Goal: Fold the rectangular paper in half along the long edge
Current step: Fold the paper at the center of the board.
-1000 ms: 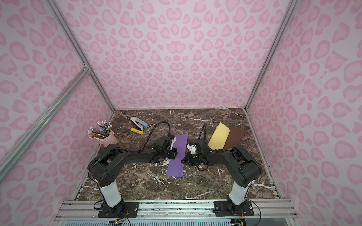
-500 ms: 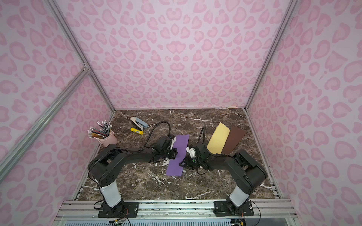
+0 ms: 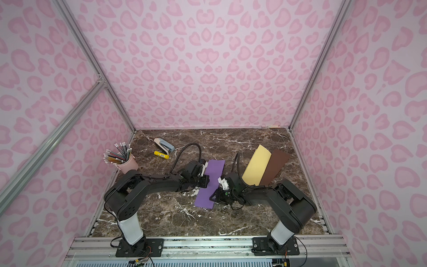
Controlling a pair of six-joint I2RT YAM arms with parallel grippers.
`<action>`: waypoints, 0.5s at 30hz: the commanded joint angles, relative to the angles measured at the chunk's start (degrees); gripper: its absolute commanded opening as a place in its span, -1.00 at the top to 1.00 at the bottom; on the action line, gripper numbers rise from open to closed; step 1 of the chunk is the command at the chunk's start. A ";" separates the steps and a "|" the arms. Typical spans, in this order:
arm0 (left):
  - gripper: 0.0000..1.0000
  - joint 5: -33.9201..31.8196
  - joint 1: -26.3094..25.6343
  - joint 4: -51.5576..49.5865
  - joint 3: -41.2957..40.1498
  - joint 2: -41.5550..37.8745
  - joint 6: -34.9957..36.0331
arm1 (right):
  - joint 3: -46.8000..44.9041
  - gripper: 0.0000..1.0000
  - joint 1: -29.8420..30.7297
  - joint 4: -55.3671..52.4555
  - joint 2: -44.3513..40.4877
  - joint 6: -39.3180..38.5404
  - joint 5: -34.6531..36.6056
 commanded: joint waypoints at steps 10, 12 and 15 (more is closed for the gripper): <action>0.93 -2.51 0.03 -5.62 -0.06 0.71 0.44 | -2.18 1.00 1.93 2.23 -1.95 3.40 1.86; 0.92 -2.53 0.05 -5.60 0.03 0.82 0.46 | -1.83 0.70 2.27 1.45 -2.45 3.47 2.03; 0.93 -2.60 0.02 -5.51 0.03 0.88 0.49 | -2.26 0.57 3.28 0.98 -3.44 3.75 2.92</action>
